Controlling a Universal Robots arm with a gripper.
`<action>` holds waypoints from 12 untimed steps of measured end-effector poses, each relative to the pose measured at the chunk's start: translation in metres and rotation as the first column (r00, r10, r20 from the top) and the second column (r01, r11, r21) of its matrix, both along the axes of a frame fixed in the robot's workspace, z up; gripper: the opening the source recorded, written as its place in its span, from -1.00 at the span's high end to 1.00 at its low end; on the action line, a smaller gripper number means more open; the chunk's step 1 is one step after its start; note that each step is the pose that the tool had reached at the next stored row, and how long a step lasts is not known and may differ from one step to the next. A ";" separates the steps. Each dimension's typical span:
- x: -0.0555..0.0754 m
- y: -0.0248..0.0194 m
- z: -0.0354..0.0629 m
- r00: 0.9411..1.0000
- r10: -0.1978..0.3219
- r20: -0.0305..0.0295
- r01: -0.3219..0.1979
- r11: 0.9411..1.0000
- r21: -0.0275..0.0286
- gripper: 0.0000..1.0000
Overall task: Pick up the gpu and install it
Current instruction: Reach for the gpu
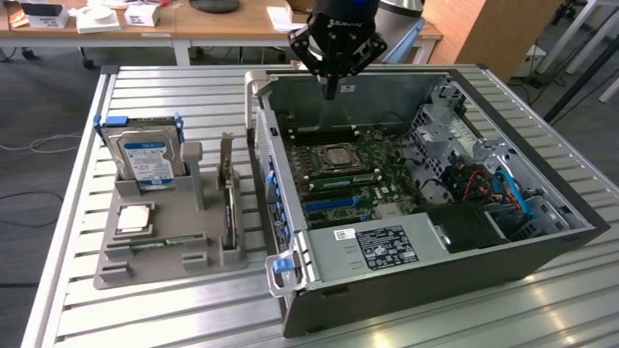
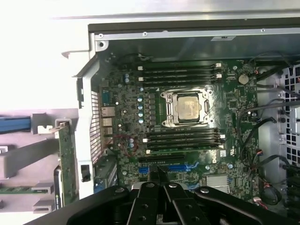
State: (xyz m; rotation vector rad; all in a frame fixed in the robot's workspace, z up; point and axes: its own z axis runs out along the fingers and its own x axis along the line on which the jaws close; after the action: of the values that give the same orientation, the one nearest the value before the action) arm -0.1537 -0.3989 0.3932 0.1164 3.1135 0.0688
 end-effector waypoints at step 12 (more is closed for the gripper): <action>-0.028 0.0000 0.0000 1.000 0.000 0.001 0.000 1.000 0.000 0.79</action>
State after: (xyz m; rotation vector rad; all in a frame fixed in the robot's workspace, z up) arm -0.1816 -0.3988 0.3932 0.1167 3.1125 0.0689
